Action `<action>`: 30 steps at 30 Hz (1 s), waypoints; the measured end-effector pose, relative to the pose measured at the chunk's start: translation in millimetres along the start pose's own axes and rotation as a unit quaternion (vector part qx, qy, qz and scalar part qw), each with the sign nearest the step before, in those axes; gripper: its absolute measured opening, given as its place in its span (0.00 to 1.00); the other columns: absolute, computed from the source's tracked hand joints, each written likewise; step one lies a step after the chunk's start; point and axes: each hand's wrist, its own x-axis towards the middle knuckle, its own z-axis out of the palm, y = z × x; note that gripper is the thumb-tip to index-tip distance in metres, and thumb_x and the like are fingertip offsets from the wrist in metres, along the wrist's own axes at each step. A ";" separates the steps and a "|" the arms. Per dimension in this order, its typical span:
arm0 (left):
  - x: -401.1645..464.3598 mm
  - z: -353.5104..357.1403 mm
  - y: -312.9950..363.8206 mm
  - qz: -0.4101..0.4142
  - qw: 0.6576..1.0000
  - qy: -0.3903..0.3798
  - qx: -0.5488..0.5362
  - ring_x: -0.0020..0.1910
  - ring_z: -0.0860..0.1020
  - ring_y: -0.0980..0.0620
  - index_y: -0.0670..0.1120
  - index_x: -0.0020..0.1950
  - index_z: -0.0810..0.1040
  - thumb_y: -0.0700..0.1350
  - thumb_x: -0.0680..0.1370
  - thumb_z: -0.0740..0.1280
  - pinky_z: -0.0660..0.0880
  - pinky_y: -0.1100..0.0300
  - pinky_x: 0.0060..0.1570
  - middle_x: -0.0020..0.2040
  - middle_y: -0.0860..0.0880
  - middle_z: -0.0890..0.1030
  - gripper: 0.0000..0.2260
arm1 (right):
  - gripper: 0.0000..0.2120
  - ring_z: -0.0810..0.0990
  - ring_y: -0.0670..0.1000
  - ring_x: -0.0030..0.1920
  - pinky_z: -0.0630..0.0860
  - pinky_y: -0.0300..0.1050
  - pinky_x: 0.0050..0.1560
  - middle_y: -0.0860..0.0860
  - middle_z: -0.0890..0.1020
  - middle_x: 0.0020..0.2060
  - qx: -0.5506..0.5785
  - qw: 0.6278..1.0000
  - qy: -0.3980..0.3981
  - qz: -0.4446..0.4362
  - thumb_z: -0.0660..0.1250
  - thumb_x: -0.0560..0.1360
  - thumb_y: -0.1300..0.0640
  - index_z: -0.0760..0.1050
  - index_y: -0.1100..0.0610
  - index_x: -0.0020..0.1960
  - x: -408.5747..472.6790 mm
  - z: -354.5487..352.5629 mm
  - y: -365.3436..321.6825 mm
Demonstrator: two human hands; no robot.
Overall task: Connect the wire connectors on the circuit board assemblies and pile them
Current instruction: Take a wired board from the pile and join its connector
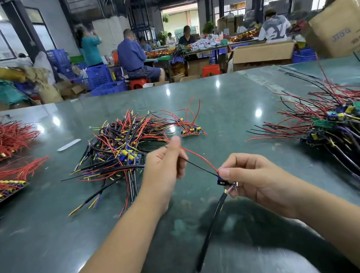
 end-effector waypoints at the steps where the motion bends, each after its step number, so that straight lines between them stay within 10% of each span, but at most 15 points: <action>1: 3.8 -4.5 0.1 0.000 0.999 0.033 0.002 0.21 0.68 0.58 0.48 0.24 0.75 0.50 0.80 0.60 0.65 0.67 0.23 0.22 0.53 0.72 0.24 | 0.04 0.76 0.46 0.30 0.74 0.36 0.32 0.52 0.80 0.33 -0.003 1.000 0.004 -0.001 0.70 0.67 0.60 0.79 0.55 0.33 0.4 -1.7 -0.2; 12: 16.2 -19.8 -15.6 0.071 0.954 0.101 0.275 0.22 0.72 0.58 0.49 0.25 0.74 0.50 0.83 0.55 0.70 0.59 0.32 0.19 0.54 0.74 0.26 | 0.02 0.77 0.46 0.32 0.76 0.37 0.35 0.52 0.81 0.34 -0.044 0.999 -0.019 0.009 0.71 0.66 0.57 0.80 0.54 0.35 1.6 -4.1 1.8; 15: 13.7 -14.6 -14.1 0.053 0.971 0.099 0.209 0.22 0.72 0.55 0.46 0.28 0.75 0.49 0.83 0.55 0.70 0.62 0.28 0.21 0.52 0.75 0.25 | 0.02 0.78 0.47 0.32 0.77 0.38 0.35 0.52 0.81 0.33 -0.049 0.998 -0.030 0.011 0.72 0.65 0.57 0.80 0.55 0.35 3.1 -1.5 3.9; 19: 3.7 -11.2 -3.2 -0.119 0.985 -0.077 -0.102 0.24 0.73 0.57 0.43 0.35 0.83 0.59 0.77 0.57 0.70 0.68 0.26 0.30 0.46 0.80 0.25 | 0.02 0.74 0.49 0.30 0.73 0.38 0.32 0.54 0.79 0.32 -0.034 0.999 0.006 -0.007 0.71 0.65 0.59 0.79 0.56 0.35 2.8 -5.7 6.9; 24: -14.5 -1.4 -6.7 -0.090 0.952 -0.294 -0.016 0.30 0.74 0.56 0.41 0.49 0.81 0.53 0.70 0.66 0.73 0.66 0.33 0.33 0.49 0.79 0.17 | 0.05 0.75 0.49 0.33 0.73 0.38 0.33 0.54 0.80 0.34 -0.063 0.998 -0.004 -0.008 0.71 0.66 0.57 0.77 0.58 0.37 2.6 -3.4 9.4; 30: -16.9 3.1 -5.2 -0.025 0.963 -0.242 0.117 0.27 0.74 0.54 0.40 0.42 0.81 0.47 0.79 0.61 0.72 0.65 0.30 0.28 0.51 0.78 0.14 | 0.08 0.75 0.47 0.33 0.72 0.37 0.34 0.52 0.81 0.34 -0.077 0.997 -0.001 -0.018 0.71 0.68 0.57 0.75 0.60 0.41 3.8 -4.0 10.5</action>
